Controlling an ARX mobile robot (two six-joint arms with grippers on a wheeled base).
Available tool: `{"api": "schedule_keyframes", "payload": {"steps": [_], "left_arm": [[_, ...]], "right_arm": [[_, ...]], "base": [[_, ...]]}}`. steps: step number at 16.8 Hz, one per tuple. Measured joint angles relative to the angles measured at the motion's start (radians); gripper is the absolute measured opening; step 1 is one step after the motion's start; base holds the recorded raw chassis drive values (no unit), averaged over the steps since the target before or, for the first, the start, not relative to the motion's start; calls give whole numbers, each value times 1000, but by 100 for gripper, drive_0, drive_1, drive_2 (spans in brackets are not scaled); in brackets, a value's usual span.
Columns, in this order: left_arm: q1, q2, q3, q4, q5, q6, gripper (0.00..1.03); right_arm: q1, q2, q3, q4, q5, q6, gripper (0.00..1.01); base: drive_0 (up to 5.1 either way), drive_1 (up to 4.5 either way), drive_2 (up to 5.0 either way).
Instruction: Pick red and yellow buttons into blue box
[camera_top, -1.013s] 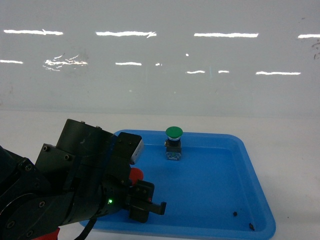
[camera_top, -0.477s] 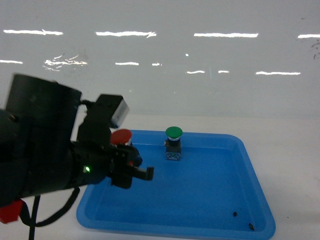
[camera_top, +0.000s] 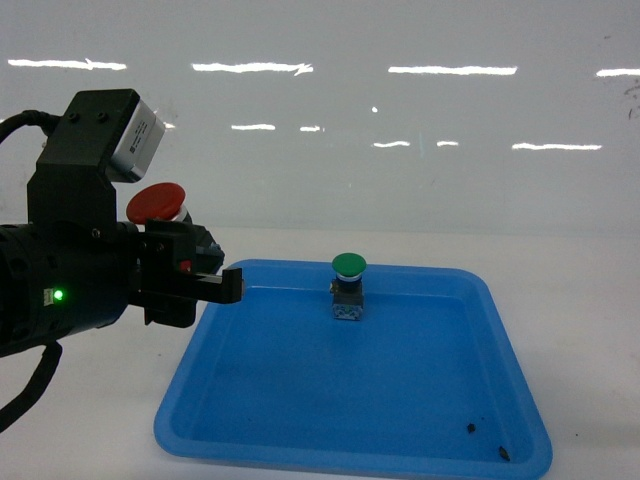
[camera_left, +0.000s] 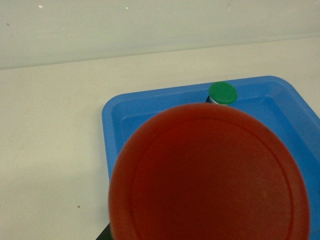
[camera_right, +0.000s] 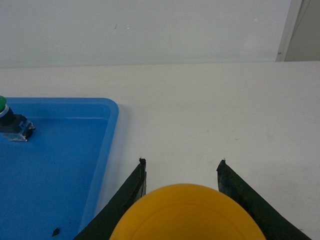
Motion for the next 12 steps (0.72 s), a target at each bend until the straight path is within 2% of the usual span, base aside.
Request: {"api": "schedule_keyframes", "payload": {"steps": [2, 5, 9, 12], "left_arm": [[-28, -14, -14, 0, -43, -21, 25], [-61, 0, -12, 7, -79, -23, 25], [-85, 111, 93, 51, -100, 5, 25], [-84, 110, 93, 50, -105, 5, 25]], "right_arm": [[0, 0, 0, 0, 0, 0, 38], [0, 0, 0, 0, 0, 0, 38], [-1, 0, 0, 0, 1, 0, 38], [0, 0, 0, 2, 1, 0, 38]], "base": [[0, 0, 0], [0, 0, 0], [0, 0, 0], [0, -400, 400]]}}
